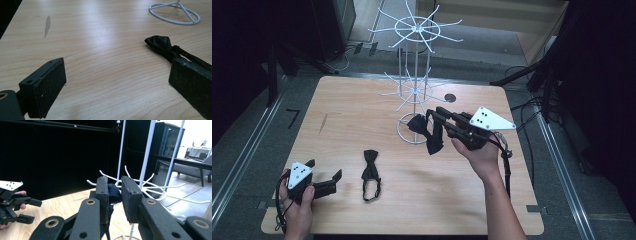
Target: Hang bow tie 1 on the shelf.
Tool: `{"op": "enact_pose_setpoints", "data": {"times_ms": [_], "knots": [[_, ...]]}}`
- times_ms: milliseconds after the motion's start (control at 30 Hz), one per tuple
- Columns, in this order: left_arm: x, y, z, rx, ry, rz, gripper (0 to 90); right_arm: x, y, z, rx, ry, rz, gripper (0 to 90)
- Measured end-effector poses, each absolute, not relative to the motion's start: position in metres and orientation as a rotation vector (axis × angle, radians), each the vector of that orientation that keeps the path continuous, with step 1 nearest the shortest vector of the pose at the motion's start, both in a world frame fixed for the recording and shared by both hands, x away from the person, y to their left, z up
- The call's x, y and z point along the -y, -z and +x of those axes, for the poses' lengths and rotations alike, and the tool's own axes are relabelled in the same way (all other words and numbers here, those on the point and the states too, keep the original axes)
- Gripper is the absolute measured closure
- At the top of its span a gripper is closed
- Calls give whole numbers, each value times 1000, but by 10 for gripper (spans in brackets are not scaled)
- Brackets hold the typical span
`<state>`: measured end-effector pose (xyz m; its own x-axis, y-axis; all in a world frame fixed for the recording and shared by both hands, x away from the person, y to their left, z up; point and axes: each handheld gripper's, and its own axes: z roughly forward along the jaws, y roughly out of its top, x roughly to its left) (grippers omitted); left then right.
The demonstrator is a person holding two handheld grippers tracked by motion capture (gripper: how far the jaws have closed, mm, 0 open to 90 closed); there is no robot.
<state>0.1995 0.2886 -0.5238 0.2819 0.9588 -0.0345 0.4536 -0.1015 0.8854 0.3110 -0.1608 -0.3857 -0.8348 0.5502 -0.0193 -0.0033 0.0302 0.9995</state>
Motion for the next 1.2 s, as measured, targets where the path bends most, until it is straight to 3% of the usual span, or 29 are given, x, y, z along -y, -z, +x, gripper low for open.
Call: {"op": "enact_pose_setpoints", "data": {"times_ms": [1200], "knots": [[-287, 524, 201, -1306, -725, 1740, 21, 129, 388, 319, -1915, -1870, 536, 779]]}}
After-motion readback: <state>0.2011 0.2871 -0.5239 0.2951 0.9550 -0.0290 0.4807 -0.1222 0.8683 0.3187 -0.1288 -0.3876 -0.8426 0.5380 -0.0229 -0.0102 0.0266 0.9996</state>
